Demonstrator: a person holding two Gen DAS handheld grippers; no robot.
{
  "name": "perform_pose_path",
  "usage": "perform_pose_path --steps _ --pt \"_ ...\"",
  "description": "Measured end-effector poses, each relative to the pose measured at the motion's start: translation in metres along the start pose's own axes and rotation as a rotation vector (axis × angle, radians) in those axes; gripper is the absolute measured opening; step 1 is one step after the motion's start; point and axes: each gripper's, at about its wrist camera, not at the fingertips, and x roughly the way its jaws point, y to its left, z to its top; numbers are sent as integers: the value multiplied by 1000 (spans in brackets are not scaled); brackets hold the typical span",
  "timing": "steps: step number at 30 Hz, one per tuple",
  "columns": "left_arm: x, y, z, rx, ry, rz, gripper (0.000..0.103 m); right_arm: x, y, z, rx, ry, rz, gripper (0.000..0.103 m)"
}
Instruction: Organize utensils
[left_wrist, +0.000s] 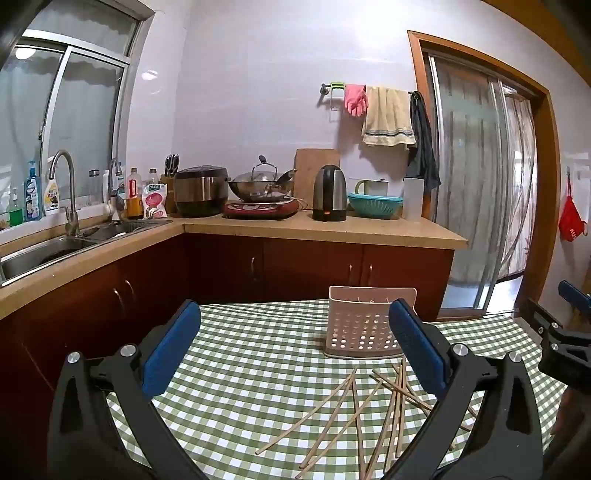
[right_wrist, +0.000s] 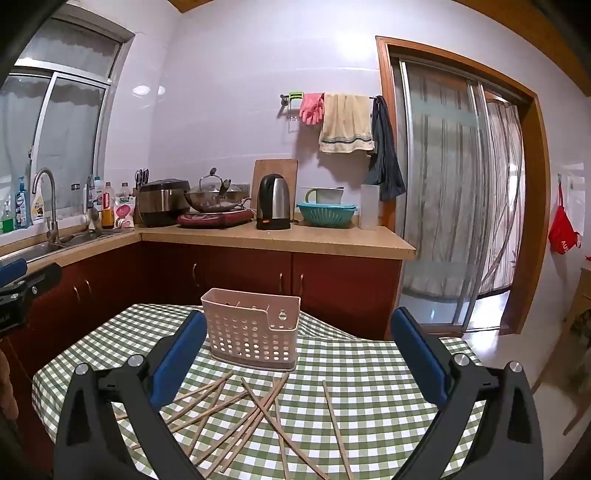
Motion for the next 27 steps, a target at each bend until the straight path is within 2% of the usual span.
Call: perform_pose_path --steps 27 --pt "-13 -1 -7 -6 -29 -18 99 -13 0 3 -1 -34 11 97"
